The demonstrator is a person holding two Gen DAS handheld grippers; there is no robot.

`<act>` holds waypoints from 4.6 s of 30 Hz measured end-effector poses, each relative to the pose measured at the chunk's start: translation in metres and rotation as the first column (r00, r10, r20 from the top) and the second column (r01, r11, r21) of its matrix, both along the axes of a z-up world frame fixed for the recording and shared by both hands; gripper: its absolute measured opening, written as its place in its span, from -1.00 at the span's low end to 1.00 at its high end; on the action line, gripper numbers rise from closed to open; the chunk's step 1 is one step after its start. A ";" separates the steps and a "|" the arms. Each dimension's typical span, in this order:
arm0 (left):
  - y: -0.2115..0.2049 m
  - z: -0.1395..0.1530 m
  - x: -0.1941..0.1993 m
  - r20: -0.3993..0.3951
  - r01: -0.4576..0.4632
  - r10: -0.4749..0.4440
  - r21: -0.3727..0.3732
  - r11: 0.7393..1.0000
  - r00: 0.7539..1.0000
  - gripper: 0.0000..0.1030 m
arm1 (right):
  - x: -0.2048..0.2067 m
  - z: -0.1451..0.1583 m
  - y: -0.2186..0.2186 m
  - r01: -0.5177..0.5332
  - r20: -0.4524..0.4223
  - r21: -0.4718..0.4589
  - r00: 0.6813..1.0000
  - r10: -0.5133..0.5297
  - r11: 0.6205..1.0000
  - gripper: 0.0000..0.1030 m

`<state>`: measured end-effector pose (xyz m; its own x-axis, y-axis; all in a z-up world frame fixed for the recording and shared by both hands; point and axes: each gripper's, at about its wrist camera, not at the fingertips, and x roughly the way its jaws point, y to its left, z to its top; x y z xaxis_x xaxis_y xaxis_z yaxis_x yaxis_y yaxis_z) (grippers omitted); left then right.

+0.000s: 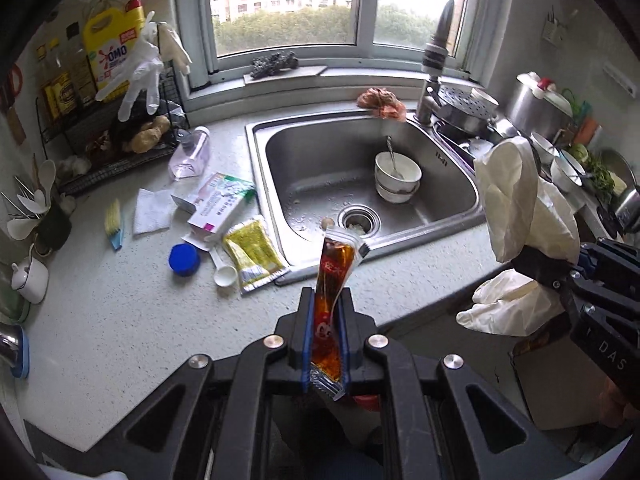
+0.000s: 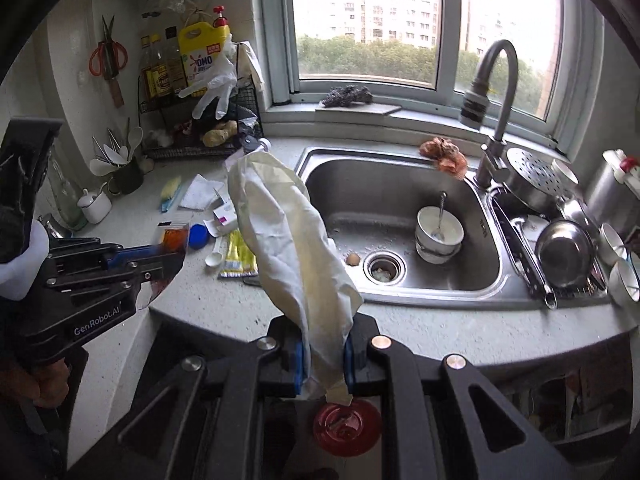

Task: Collect trash
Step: 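Carry the gloves and snack packet down over the red bin, then open the left tool to drop the snack packet into the bin, then open the right tool to drop the white gloves into the bin, then move both tools back up over the counter litter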

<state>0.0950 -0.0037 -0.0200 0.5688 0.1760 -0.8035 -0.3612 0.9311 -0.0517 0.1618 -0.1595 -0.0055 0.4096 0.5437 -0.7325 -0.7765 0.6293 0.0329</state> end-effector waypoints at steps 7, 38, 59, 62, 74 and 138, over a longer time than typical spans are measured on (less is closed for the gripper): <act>-0.064 -0.069 0.009 -0.125 0.087 -0.099 -0.098 0.991 0.987 -0.81 | -0.003 -0.055 -0.060 0.102 -0.116 -0.078 0.987 -0.111 0.992 -0.73; -0.187 -0.555 0.128 -0.440 0.366 -0.432 -0.231 0.901 0.787 -0.74 | 0.069 -0.474 -0.158 0.280 -0.372 -0.386 0.825 -0.427 0.879 -0.73; -0.149 -0.556 0.119 -0.415 0.339 -0.412 -0.239 0.910 0.811 0.62 | 0.059 -0.454 -0.131 0.216 -0.349 -0.406 0.861 -0.369 0.888 -0.74; -0.144 -0.554 0.115 -0.422 0.335 -0.404 -0.231 0.914 0.812 0.63 | 0.055 -0.461 -0.124 0.204 -0.351 -0.410 0.865 -0.360 0.889 -0.74; -0.103 -0.546 0.090 -0.424 0.249 -0.300 -0.172 0.953 0.855 0.64 | 0.058 -0.481 -0.094 0.113 -0.382 -0.403 0.881 -0.280 0.908 -0.74; 0.210 -0.086 -0.090 -0.071 -0.518 0.521 0.056 0.853 0.850 0.63 | -0.005 -0.063 0.222 -0.432 -0.015 -0.177 0.900 0.436 0.884 0.99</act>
<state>0.0050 0.2059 -0.1062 0.3204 0.4554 -0.8307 -0.7944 0.6068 0.0263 0.1565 0.0624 -0.0688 0.1800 0.5384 -0.8232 -0.9725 0.2230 -0.0668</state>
